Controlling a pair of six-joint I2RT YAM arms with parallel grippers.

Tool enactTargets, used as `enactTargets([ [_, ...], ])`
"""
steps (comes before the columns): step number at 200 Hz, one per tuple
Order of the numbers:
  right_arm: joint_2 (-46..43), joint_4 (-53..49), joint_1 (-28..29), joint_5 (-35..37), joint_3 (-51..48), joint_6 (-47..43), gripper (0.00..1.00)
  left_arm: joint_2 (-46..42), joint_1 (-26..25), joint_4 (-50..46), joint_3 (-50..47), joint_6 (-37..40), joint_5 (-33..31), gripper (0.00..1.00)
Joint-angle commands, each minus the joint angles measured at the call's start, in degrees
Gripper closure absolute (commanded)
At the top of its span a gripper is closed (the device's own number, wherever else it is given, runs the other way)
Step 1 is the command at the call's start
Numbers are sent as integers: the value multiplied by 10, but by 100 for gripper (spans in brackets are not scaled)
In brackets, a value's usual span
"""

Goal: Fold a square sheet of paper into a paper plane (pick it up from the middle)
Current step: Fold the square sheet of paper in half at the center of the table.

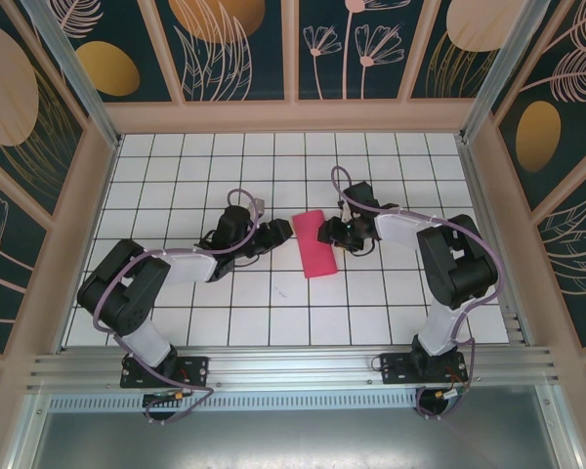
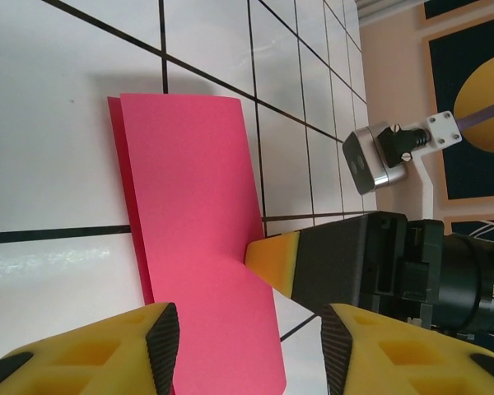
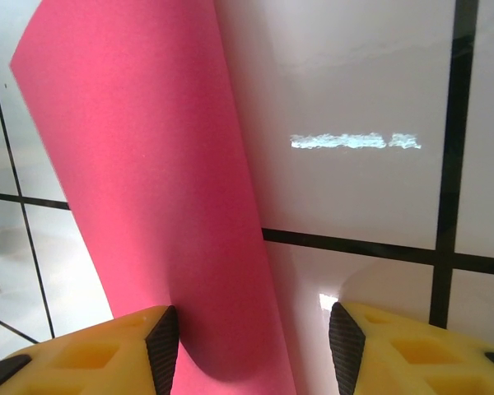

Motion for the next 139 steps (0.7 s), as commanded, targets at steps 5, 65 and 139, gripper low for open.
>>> enactTargets([
  [5, -7, 3, -2, 12, 0, 16, 46, 11, -5, 29, 11, -13, 11, 50],
  [65, -11, 9, 3, 19, -7, 14, 46, 16, -6, 11, 22, -9, 1, 53],
  [139, 10, -33, -2, -2, 17, -42, 46, 17, -6, 2, 26, -1, 3, 54],
])
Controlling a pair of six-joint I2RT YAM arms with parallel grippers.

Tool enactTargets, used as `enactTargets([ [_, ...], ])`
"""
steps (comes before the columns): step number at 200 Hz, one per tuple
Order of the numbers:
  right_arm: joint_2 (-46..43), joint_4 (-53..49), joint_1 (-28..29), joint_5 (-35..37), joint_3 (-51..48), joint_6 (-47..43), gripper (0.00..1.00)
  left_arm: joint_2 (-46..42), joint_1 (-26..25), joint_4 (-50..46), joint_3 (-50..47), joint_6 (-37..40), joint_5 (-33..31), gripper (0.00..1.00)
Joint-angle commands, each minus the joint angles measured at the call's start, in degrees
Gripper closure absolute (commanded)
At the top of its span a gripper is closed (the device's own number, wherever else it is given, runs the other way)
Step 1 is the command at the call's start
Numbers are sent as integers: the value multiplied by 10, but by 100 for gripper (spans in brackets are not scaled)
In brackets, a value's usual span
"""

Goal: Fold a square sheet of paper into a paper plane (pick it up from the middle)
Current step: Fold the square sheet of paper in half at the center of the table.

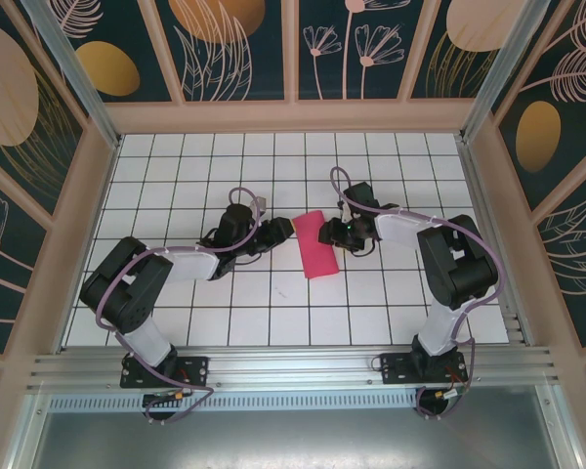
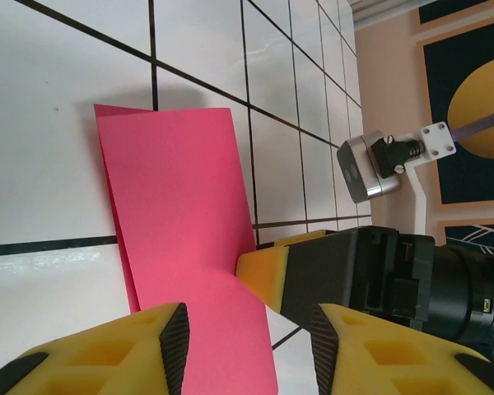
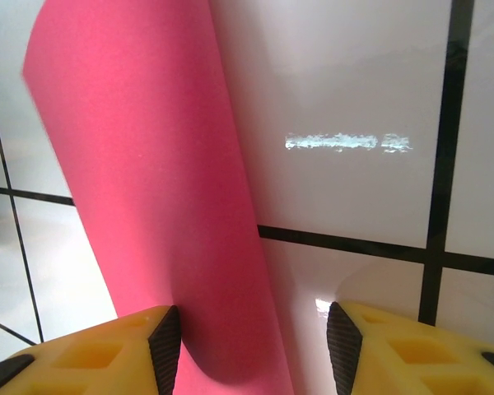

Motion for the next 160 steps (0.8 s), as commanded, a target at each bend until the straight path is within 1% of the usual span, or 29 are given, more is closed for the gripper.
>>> enactTargets([
  [1, 11, -26, -2, -4, 18, -19, 46, 6, -5, -1, 13, 7, 3, 54],
  [37, 19, -11, -2, 13, 9, 15, 46, 11, -4, -5, 18, 7, 3, 55],
  [68, 15, 11, 0, 6, 0, 37, 46, 13, -6, -6, 25, 8, 6, 55],
  [117, 16, -7, 1, 28, 8, 30, 46, 14, -6, -7, 26, 9, 7, 57],
  [155, 22, -10, 13, 50, 9, 55, 46, 13, -7, -7, 30, 7, 6, 58],
  [160, 23, -8, 16, 50, 8, 58, 46, 28, -8, -7, 30, 7, 7, 59],
])
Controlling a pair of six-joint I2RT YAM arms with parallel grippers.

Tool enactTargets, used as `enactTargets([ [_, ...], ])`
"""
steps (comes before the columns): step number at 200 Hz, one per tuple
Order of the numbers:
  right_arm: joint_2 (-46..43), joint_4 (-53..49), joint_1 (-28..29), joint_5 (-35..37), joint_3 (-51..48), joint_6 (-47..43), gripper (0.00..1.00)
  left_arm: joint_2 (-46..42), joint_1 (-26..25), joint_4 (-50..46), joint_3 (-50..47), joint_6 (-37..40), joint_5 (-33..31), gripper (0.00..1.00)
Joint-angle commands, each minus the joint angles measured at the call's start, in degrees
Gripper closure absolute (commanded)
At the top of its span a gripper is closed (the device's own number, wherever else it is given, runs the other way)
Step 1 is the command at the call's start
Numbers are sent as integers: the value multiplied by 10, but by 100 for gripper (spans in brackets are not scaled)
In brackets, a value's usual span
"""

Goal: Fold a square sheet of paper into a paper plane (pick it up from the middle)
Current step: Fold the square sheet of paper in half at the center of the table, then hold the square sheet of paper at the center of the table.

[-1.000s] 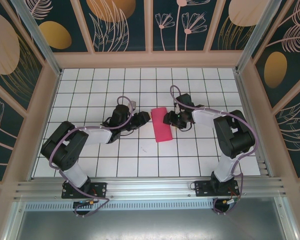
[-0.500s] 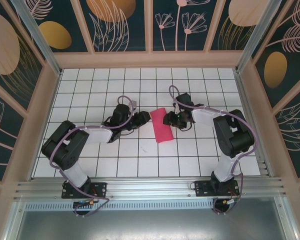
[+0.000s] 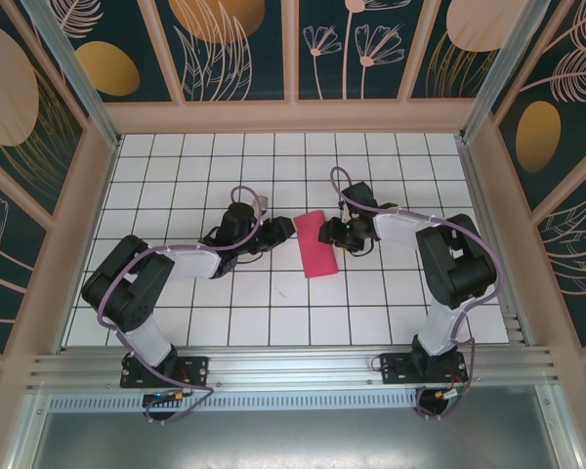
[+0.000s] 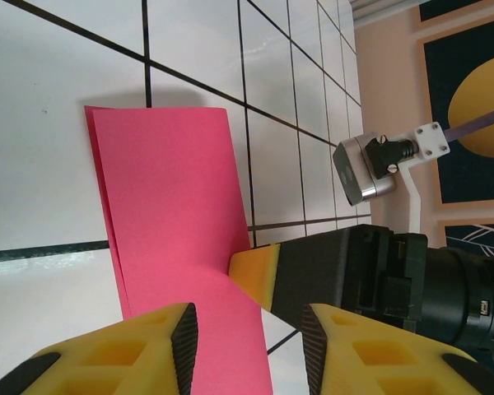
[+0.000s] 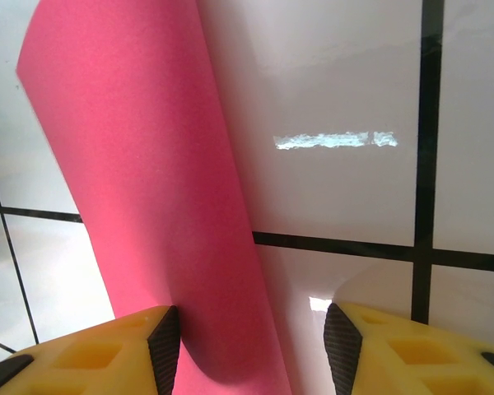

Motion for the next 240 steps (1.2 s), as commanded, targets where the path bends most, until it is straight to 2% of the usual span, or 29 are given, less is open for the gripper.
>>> enactTargets([
  [1, 18, -4, 10, 31, 3, 23, 46, 20, -5, -1, 18, 6, 7, 59],
  [48, 26, -13, 20, 51, 12, 36, 46, 23, -6, -3, 19, 6, 8, 59],
  [146, 41, -46, 32, 61, 38, -23, 46, 25, -7, -5, 21, 7, 7, 61],
  [240, 50, -47, 35, 79, 41, 10, 46, 25, -8, -6, 18, 6, 7, 62],
])
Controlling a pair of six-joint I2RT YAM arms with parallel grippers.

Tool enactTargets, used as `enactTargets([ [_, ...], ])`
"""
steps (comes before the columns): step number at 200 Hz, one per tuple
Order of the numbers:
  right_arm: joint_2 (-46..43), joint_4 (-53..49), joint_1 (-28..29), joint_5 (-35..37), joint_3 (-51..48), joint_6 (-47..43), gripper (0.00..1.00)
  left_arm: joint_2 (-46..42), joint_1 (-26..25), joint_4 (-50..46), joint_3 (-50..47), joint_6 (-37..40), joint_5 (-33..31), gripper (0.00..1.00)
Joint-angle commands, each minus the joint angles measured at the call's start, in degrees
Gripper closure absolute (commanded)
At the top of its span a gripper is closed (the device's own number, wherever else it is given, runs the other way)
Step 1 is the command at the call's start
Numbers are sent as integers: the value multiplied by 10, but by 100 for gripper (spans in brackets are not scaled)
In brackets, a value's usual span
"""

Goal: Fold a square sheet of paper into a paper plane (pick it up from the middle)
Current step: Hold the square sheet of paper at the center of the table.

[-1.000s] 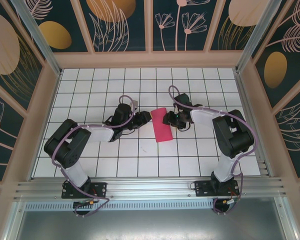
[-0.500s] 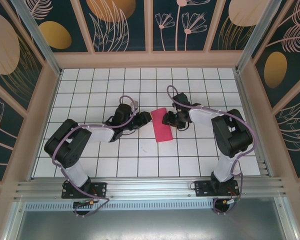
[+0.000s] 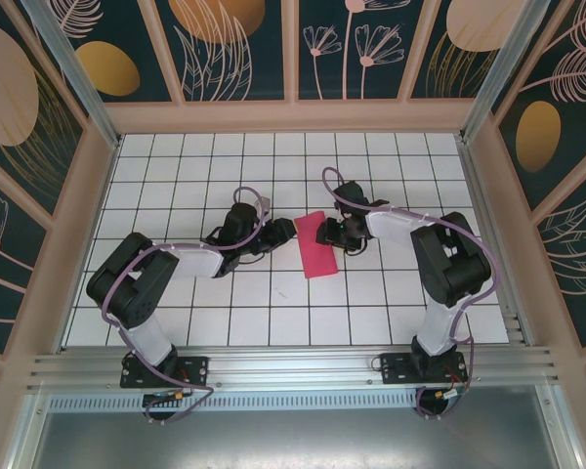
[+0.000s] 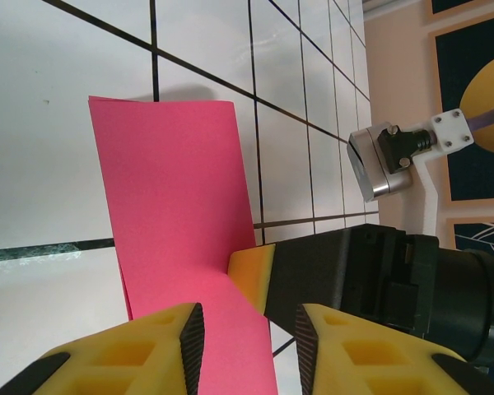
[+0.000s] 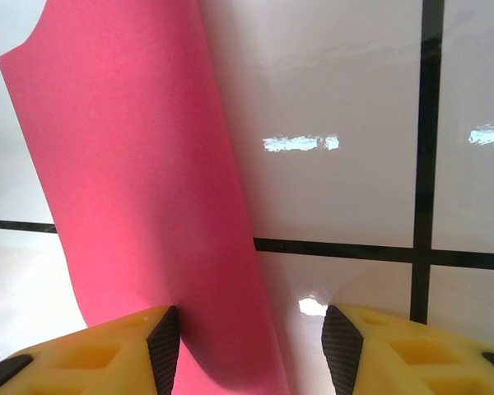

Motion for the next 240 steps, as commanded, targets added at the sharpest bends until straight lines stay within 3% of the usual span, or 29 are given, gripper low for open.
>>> enactTargets([
  [1, 33, -2, 8, 19, 6, 10, 46, 8, -4, -6, 12, 6, 7, 62],
  [97, 42, -10, 14, 36, 9, 10, 46, 28, -7, -7, 20, 3, 11, 67],
  [161, 43, -11, 14, 43, 7, 11, 46, 71, -15, -29, 53, -11, 8, 85],
  [240, 43, -8, 14, 40, 5, 14, 46, 125, -29, -36, 88, -14, 21, 86],
])
